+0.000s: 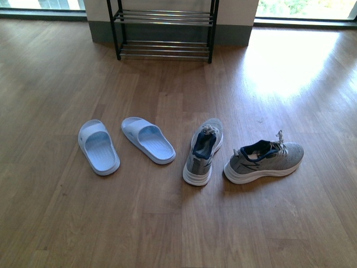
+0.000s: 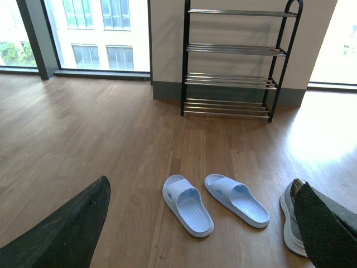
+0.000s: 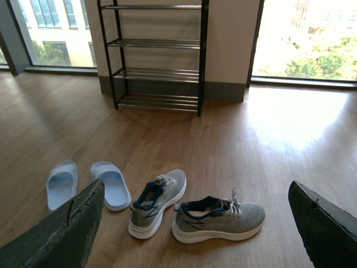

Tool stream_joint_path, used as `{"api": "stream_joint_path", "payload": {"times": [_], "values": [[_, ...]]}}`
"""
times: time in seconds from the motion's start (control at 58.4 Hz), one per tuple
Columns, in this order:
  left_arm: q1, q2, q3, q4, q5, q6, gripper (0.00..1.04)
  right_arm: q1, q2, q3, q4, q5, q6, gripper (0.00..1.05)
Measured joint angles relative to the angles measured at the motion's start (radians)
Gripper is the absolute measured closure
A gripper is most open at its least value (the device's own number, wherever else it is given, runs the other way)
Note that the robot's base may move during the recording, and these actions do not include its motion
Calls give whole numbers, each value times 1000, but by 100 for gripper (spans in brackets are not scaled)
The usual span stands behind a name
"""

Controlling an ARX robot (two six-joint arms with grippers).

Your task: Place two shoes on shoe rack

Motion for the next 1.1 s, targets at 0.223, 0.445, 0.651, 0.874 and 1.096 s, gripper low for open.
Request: {"api": "stream_joint_path", "payload": {"times": [0.223, 0.445, 0.651, 0.874, 1.096], "values": [[0, 0, 0, 0, 0, 0, 9, 0, 0, 0, 0, 0, 0, 9], [0, 0, 0, 0, 0, 0, 9, 0, 0, 0, 0, 0, 0, 9], [0, 0, 0, 0, 0, 0, 9, 0, 0, 0, 0, 0, 0, 9], [0, 0, 0, 0, 0, 0, 9, 0, 0, 0, 0, 0, 0, 9], [0, 0, 0, 0, 0, 0, 9, 0, 0, 0, 0, 0, 0, 9]]}}
